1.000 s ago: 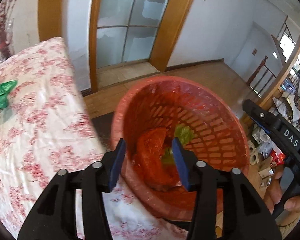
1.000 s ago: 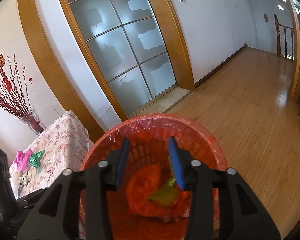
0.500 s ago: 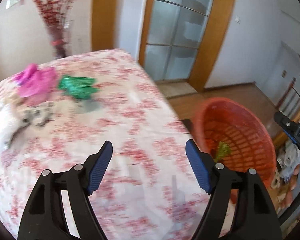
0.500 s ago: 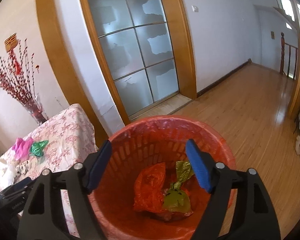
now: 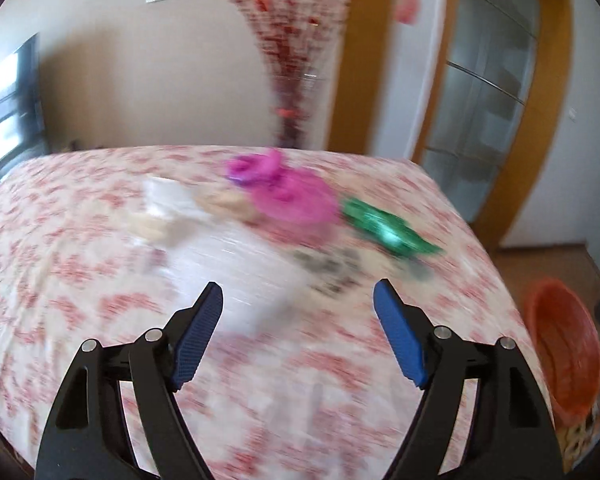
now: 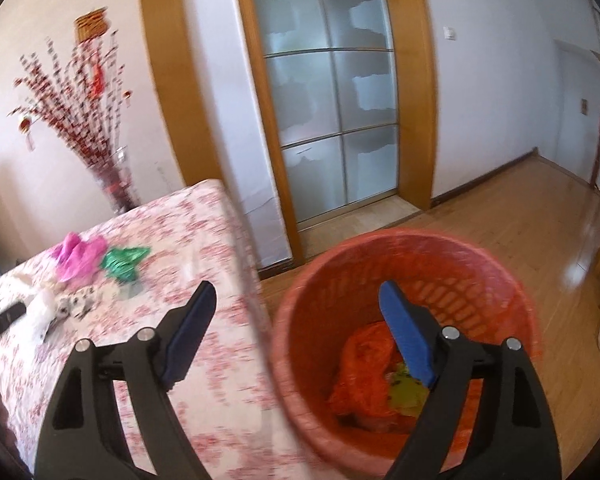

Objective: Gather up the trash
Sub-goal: 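Move back to the table and close the left gripper on the bubble-wrap bag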

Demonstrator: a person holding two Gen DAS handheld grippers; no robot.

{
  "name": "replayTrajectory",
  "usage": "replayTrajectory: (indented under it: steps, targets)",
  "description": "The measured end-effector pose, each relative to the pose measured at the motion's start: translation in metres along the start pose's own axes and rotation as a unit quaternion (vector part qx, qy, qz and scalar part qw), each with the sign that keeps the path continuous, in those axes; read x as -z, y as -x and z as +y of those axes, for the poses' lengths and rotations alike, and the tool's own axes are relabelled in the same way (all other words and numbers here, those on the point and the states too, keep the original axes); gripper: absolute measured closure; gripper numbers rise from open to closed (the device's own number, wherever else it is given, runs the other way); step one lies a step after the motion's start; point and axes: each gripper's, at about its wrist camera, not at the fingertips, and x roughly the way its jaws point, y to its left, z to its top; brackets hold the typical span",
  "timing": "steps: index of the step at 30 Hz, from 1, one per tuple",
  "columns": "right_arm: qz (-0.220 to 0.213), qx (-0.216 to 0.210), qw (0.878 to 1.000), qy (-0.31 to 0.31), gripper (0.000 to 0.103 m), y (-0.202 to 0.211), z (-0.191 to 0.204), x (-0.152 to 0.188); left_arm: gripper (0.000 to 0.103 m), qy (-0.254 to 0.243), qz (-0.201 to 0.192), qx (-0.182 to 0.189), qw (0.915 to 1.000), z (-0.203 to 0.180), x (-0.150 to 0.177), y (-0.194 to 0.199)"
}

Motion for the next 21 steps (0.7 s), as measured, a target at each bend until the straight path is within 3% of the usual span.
replayTrajectory:
  steps: [4,13,19,21]
  targets:
    - [0.009,-0.014,1.000,0.021,0.021,-0.003,0.023,0.004,0.026,0.038,0.029,-0.002,0.9989,0.033,-0.012,-0.032]
    - [0.027,-0.030,0.998,0.050,0.021,-0.011,0.053,0.008,0.028,0.062,0.090,0.013,0.9939,0.050,0.003,-0.077]
    - [0.036,-0.040,0.997,0.061,0.021,-0.015,0.067,0.012,0.041,0.054,0.091,0.022,0.9942,0.048,0.008,-0.083]
    - [0.038,-0.044,0.996,0.065,0.021,-0.015,0.072,0.013,0.055,0.048,0.087,0.022,0.9947,0.048,0.011,-0.083]
